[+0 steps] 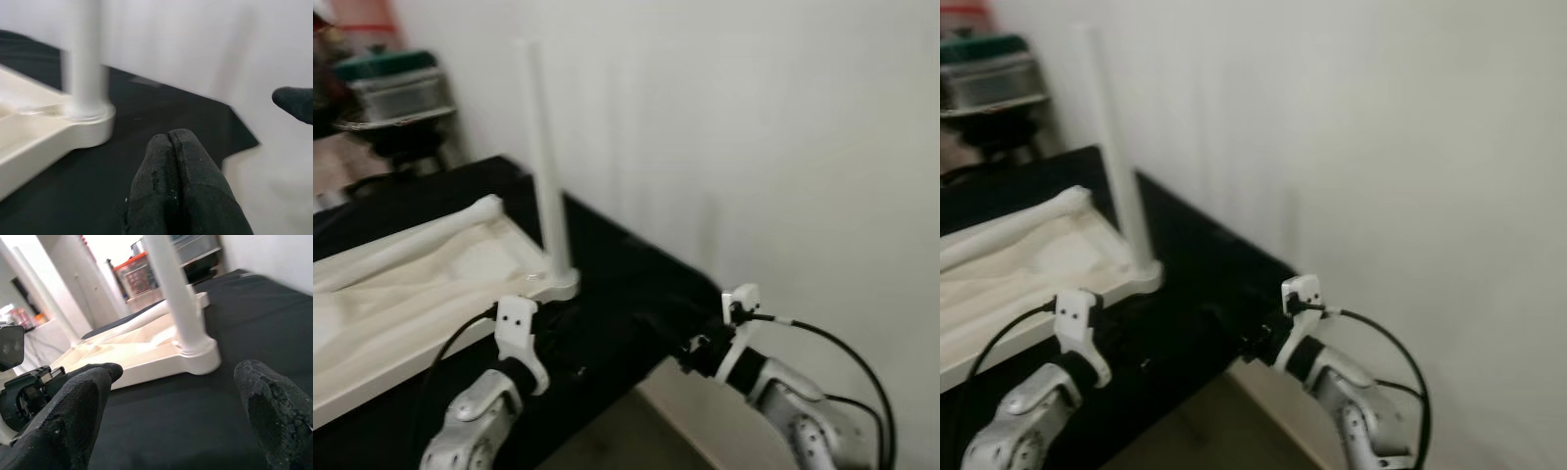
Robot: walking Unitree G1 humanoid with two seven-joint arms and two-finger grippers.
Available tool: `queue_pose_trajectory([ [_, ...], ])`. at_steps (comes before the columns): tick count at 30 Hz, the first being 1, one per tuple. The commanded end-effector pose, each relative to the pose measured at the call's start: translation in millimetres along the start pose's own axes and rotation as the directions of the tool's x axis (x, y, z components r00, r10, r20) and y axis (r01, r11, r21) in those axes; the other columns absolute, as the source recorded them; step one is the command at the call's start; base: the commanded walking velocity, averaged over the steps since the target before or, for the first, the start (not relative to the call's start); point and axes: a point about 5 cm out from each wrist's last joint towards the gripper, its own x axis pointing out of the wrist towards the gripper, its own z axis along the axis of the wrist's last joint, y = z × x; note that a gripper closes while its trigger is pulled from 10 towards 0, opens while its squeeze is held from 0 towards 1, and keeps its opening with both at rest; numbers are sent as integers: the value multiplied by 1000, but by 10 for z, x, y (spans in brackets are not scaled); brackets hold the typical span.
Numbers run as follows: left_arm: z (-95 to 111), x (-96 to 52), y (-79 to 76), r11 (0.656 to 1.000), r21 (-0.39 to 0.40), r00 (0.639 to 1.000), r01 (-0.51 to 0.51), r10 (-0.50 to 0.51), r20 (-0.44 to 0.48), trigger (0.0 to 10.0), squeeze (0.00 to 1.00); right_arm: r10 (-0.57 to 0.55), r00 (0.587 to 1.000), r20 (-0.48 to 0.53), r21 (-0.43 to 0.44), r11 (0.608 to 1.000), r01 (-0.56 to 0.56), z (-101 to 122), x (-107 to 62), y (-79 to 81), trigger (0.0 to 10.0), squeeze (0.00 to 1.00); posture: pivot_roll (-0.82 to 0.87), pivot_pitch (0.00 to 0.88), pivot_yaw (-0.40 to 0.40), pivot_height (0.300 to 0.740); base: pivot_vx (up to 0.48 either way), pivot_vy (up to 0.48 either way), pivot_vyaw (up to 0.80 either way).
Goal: Building children table
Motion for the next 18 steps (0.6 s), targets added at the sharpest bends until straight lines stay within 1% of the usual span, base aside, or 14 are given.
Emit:
queue_pose_trajectory([
  [1,-19,-26,23,1000,0,1000,-7,7,-8,10000,0,12,1000,-3,11,1000,-12,-15,17,21,10000,0,-60,0,-23,740,0,0,775],
  [18,-17,-16,39,1000,14,1000,-9,9,-18,10000,0,12,1000,5,26,1000,-12,1,37,15,10000,0,-50,0,-20,740,0,0,777],
])
